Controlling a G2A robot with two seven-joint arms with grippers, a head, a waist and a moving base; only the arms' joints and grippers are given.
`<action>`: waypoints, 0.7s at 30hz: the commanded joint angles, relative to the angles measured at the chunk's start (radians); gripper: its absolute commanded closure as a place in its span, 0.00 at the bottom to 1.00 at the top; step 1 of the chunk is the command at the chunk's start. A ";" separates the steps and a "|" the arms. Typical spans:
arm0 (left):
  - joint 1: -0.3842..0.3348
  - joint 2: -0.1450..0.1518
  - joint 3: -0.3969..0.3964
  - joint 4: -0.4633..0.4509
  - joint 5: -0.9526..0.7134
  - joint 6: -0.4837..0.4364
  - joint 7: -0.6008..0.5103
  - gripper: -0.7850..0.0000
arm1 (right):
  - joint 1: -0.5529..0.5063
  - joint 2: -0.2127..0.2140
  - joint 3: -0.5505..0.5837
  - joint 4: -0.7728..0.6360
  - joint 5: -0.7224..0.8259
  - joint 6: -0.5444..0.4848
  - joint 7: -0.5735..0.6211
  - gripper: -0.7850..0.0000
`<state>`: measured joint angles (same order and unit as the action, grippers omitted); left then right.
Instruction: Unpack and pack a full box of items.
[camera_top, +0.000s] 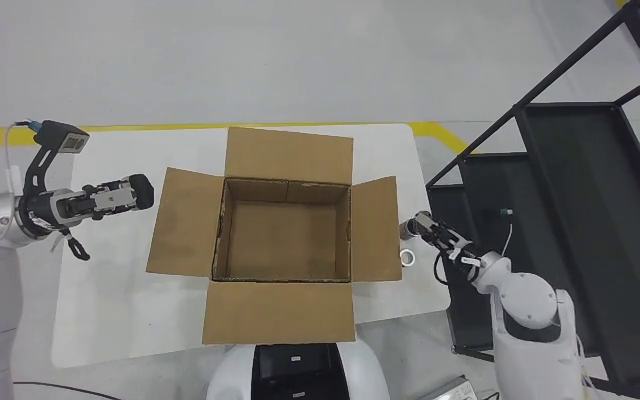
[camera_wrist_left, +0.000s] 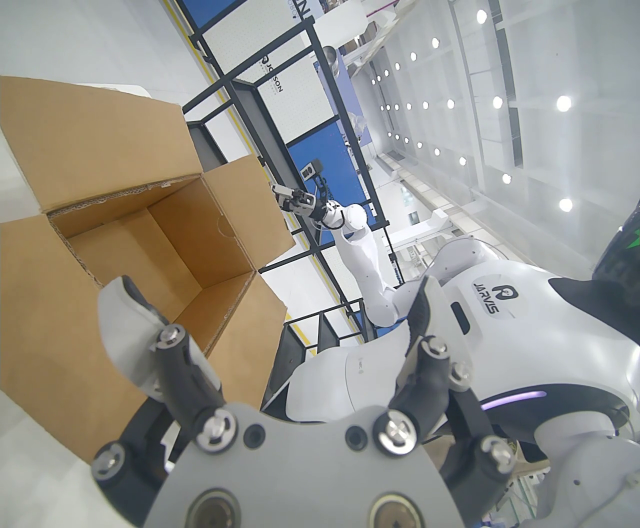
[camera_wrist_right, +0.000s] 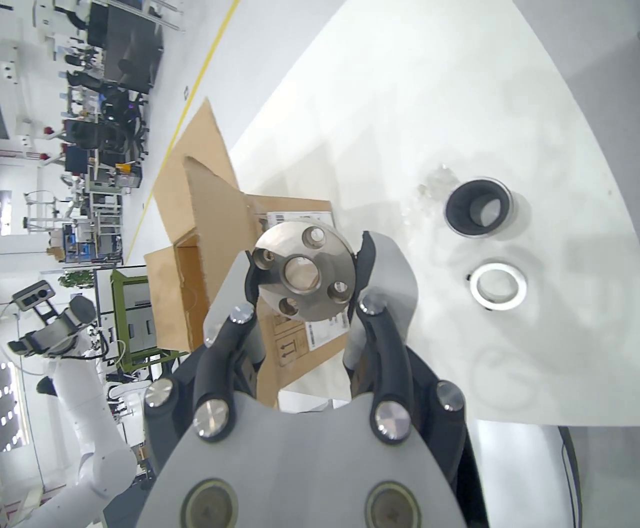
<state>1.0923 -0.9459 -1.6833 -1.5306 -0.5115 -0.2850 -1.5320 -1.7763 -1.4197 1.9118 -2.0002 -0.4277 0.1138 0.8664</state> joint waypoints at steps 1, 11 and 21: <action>0.000 0.000 0.000 0.000 0.000 0.000 0.000 0.00 | -0.010 0.004 -0.014 0.012 -0.040 0.024 0.017 1.00; 0.000 0.000 0.000 0.000 0.000 0.000 0.000 0.00 | -0.019 0.023 -0.108 0.076 -0.260 0.095 0.061 1.00; 0.000 0.000 0.000 0.000 0.000 0.000 0.000 0.00 | -0.040 0.026 -0.229 0.139 -0.403 0.140 -0.026 1.00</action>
<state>1.0923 -0.9459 -1.6833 -1.5306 -0.5115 -0.2850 -1.5320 -1.8131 -1.3933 1.6916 -1.8636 -0.8244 0.2514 0.8512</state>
